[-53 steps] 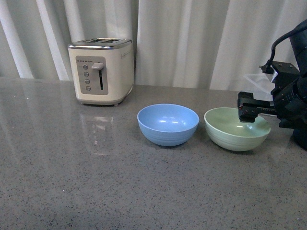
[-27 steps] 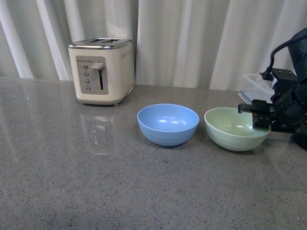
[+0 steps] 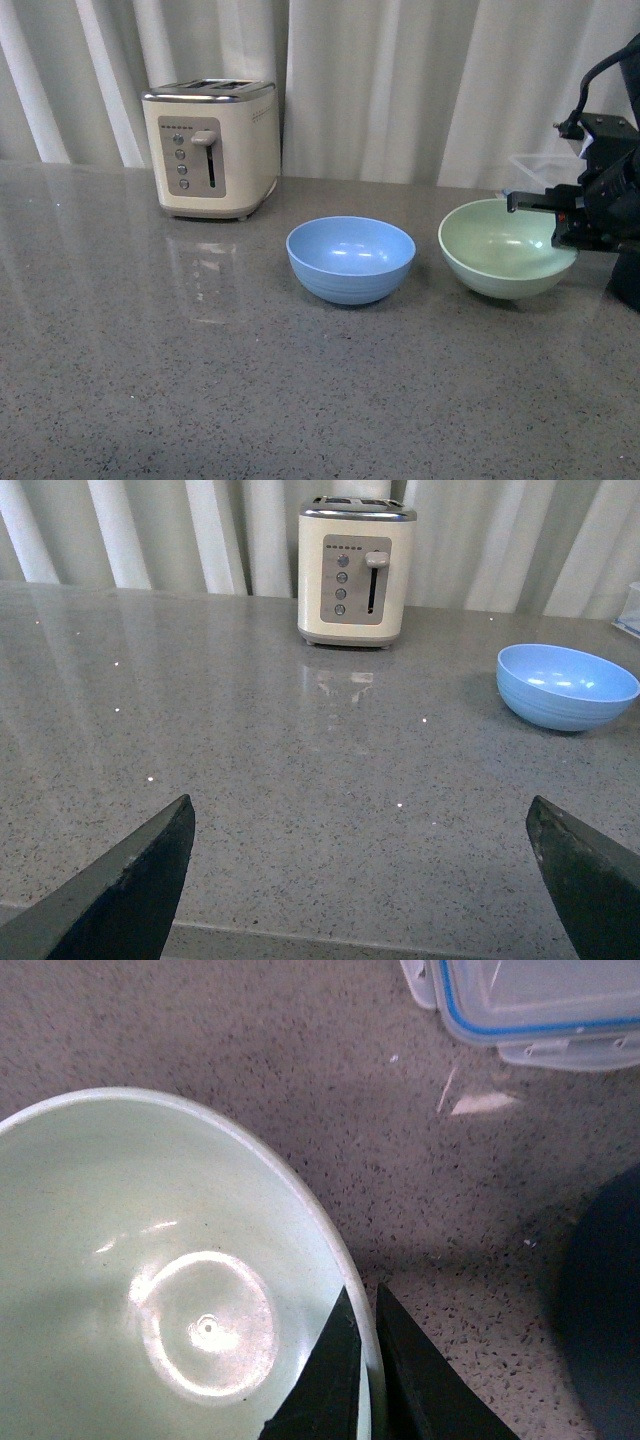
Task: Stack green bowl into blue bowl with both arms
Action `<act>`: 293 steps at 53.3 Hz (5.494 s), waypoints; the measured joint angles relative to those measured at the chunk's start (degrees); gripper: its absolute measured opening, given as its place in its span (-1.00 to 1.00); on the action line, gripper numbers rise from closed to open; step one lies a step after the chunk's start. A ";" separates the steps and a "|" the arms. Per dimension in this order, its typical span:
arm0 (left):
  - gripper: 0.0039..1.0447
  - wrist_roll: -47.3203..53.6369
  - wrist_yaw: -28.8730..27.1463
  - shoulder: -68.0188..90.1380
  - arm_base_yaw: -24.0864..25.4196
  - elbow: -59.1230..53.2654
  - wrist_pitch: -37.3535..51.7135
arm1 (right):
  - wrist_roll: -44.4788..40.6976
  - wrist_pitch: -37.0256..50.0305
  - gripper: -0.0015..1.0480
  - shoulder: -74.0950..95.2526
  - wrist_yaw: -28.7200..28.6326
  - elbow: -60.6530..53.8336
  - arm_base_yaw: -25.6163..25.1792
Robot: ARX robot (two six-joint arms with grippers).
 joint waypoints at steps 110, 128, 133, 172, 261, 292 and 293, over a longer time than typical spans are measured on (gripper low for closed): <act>0.88 0.00 -0.04 0.00 0.00 0.00 0.00 | -5.79 51.80 -0.22 -19.74 11.23 -30.38 11.91; 0.88 0.00 -0.04 0.00 0.00 0.00 0.00 | -8.35 59.39 -0.98 -33.07 6.25 -52.92 6.69; 0.88 0.00 -0.04 0.00 0.00 0.00 0.00 | -8.37 60.13 -0.98 -36.52 4.94 -57.44 5.68; 0.88 0.00 -0.02 0.00 0.00 0.00 0.00 | -8.39 54.66 -0.98 -61.96 -2.71 -77.02 -2.49; 0.88 0.00 -0.04 0.04 0.00 0.00 0.00 | -8.50 7.54 -0.09 -112.56 -2.91 -80.32 -2.49; 0.88 0.00 -0.02 0.00 0.00 0.00 0.00 | -8.46 7.54 0.81 -112.56 -2.93 -80.32 -2.49; 0.88 0.00 -0.02 0.00 0.00 0.00 0.00 | -8.46 7.54 0.81 -112.56 -2.93 -80.32 -2.49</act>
